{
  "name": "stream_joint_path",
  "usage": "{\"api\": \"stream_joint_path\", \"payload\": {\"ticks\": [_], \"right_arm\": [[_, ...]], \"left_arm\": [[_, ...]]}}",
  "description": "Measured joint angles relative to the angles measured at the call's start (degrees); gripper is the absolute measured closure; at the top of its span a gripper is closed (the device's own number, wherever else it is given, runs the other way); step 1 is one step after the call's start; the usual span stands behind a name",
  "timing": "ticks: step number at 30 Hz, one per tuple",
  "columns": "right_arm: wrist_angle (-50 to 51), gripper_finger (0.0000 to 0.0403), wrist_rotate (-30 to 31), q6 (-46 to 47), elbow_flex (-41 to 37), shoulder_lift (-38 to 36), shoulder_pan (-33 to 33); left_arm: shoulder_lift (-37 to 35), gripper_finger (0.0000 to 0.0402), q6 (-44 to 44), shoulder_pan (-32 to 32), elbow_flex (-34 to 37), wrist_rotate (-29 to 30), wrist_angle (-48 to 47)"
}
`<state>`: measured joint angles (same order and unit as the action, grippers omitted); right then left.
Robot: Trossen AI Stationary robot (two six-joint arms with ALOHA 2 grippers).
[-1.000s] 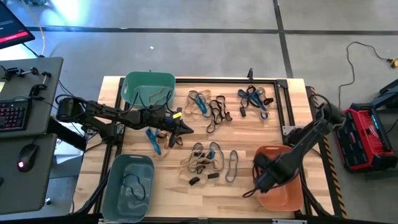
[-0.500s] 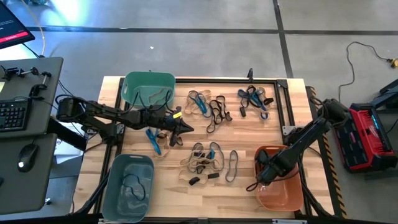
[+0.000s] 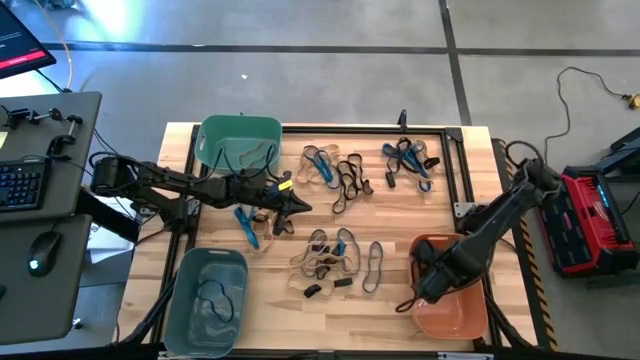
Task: Sort rubber bands into baskets
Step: Put the black rubber band into the orange bin
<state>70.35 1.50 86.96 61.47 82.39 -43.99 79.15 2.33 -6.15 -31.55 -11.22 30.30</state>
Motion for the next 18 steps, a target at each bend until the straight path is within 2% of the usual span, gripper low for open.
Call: {"api": "stream_joint_path", "payload": {"ticks": [4, 7, 10, 15, 18], "right_arm": [[7.1, 0.029, 6.1, 0.0, 7.3, 0.0, 1.9], [12.3, 0.0334, 8.3, -2.1, 9.5, 0.0, 5.4], [13.9, 0.0389, 9.6, -8.8, 9.5, 0.0, 10.4], [13.5, 0.0384, 15.4, -20.3, 8.5, 0.0, 19.3], [12.2, 0.0396, 16.1, -28.0, 8.5, 0.0, 23.6]], "left_arm": [[0.0, 0.0401, 0.0, 0.0, 0.0, -0.1, 0.0], [0.0, 0.0401, 0.0, 0.0, 0.0, -0.1, 0.0], [0.0, 0.0401, 0.0, 0.0, 0.0, -0.1, 0.0], [0.0, 0.0401, 0.0, 0.0, 0.0, -0.1, 0.0], [0.0, 0.0401, 0.0, 0.0, 0.0, -0.1, 0.0]]}}
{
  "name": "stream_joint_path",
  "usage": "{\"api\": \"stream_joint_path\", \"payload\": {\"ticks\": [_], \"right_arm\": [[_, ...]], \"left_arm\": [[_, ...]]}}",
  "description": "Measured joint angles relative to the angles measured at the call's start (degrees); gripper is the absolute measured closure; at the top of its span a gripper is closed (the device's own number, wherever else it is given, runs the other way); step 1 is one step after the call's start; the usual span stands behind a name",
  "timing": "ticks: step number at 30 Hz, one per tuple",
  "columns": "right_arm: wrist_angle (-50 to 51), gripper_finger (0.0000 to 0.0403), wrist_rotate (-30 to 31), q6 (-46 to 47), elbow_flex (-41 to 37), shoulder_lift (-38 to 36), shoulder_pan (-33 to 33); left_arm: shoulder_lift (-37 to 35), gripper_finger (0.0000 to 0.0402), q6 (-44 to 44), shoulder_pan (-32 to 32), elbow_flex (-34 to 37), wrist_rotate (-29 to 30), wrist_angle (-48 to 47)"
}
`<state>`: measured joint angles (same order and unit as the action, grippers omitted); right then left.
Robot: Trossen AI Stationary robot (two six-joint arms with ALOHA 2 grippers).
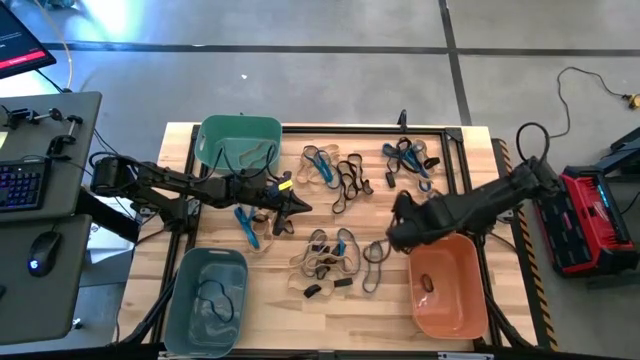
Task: Sort rubber bands into baskets
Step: Put the black rubber band into the orange bin
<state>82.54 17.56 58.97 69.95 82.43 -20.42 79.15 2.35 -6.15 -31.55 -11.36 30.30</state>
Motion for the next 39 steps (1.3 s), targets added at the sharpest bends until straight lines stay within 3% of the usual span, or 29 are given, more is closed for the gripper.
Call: {"api": "stream_joint_path", "payload": {"ticks": [8, 26, 33, 39], "right_arm": [[-1.9, 0.0402, -2.6, -9.5, -0.1, 0.0, 6.2], [-8.5, 0.0403, -19.6, -10.0, -8.3, 0.0, 7.2], [-9.6, 0.0403, -19.2, -10.4, -5.0, 0.0, 4.7], [-9.6, 0.0402, -11.6, -11.3, -2.8, 0.0, 5.5]], "left_arm": [[0.0, 0.0401, 0.0, 0.0, 0.0, 0.0, 0.0], [0.0, 0.0401, 0.0, 0.0, 0.0, 0.0, -0.5], [0.0, 0.0401, 0.0, 0.0, 0.0, 0.0, -0.5], [0.0, 0.0401, 0.7, 0.1, 0.1, 0.0, -0.3]]}}
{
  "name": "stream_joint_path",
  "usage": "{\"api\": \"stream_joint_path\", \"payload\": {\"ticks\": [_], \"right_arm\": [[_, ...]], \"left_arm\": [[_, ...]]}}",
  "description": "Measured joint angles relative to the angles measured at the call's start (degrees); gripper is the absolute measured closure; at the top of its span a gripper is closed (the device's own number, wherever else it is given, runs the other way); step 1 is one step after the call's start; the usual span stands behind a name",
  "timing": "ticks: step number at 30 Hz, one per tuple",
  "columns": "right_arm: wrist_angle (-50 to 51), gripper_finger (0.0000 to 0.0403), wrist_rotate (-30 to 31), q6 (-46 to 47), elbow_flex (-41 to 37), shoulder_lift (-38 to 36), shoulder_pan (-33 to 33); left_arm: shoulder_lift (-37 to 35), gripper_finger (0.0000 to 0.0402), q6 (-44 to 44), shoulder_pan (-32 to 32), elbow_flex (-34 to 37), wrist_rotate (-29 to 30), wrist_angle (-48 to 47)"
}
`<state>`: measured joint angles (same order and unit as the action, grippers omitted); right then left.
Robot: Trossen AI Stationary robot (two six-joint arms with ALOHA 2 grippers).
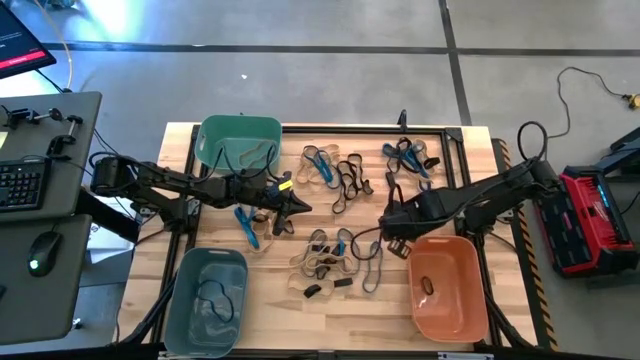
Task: Sort rubber bands into baskets
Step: Put the black rubber band into the orange bin
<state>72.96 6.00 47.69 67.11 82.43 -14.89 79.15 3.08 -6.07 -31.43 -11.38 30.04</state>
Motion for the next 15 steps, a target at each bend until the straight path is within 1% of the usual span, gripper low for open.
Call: {"api": "stream_joint_path", "payload": {"ticks": [3, 7, 12, 15], "right_arm": [[0.6, 0.0402, 3.9, -0.5, -0.5, 0.0, 2.8], [-0.7, 0.0402, 8.2, -4.9, -1.5, 0.0, 9.6], [-5.8, 0.0401, 9.0, -13.3, -3.6, 0.0, 19.4], [-10.3, 0.0384, 9.4, -18.3, -5.5, 0.0, 25.1]], "left_arm": [[0.0, 0.0401, 0.7, 0.6, 1.7, 0.1, 2.8], [0.0, 0.0401, 1.5, 0.6, 4.2, 0.1, 8.7], [0.0, 0.0402, 2.3, 0.5, 4.6, 0.2, 9.7], [0.0, 0.0401, 2.3, 0.5, 4.6, 0.2, 9.7]]}}
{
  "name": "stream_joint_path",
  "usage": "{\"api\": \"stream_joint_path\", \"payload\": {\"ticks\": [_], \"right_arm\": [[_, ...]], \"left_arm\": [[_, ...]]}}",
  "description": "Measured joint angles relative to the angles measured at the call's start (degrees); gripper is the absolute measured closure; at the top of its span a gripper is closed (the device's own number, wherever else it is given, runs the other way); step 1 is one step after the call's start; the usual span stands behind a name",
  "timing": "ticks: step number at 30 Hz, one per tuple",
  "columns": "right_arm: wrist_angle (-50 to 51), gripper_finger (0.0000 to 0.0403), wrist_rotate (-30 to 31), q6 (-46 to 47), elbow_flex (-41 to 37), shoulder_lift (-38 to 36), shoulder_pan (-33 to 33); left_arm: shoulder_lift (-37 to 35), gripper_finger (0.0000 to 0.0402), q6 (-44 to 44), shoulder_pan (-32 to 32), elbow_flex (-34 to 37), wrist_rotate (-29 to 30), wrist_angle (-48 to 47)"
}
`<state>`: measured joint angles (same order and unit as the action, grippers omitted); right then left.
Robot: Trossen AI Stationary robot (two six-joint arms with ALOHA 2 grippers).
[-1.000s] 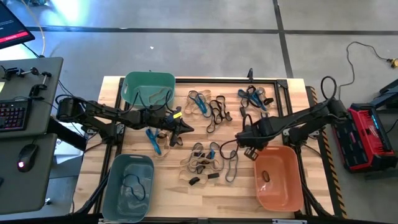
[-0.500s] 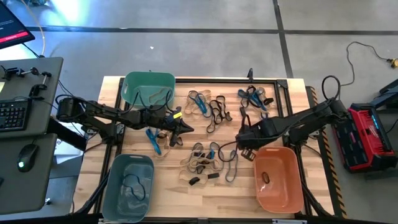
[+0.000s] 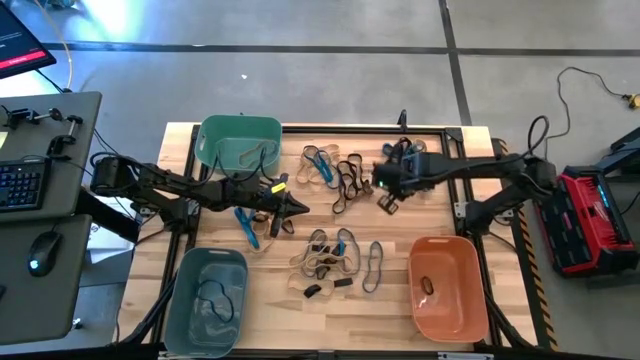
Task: Sort rubber bands into baskets
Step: Put the black rubber band into the orange bin
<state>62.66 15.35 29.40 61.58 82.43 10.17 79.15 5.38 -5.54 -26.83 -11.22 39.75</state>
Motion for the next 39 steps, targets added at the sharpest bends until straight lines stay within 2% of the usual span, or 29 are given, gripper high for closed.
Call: {"api": "stream_joint_path", "payload": {"ticks": [6, 8, 13, 25, 34, 37, 39], "right_arm": [[-6.9, 0.0307, 1.6, -6.2, -4.8, 0.0, 9.3], [-9.6, 0.0282, 4.0, -8.5, -6.4, 0.0, 11.6], [-17.1, 0.0253, 6.3, -12.0, -10.2, 0.1, 16.3], [-27.0, 0.0253, 8.4, -14.9, -17.6, 0.1, 23.0], [-30.9, 0.0254, 5.4, -16.3, -21.3, 0.1, 26.2], [-31.0, 0.027, 5.2, -16.4, -21.4, 0.1, 26.7], [-31.1, 0.0297, 5.1, -17.1, -21.4, 0.1, 26.6]], "left_arm": [[0.0, 0.0401, 0.0, 0.0, 0.0, 0.0, -0.5], [0.0, 0.0401, 0.0, 0.0, 0.0, 0.1, -0.6], [0.0, 0.0402, 0.0, 0.0, 0.0, 0.1, -0.6], [0.0, 0.0402, 0.0, 0.1, 0.0, 0.1, -0.9], [0.0, 0.0402, -0.1, 0.1, 0.0, -0.2, -1.0], [0.0, 0.0402, -0.5, 0.1, 0.0, -0.2, -1.0], [0.0, 0.0401, -0.5, 0.1, 0.0, -0.2, -1.0]]}}
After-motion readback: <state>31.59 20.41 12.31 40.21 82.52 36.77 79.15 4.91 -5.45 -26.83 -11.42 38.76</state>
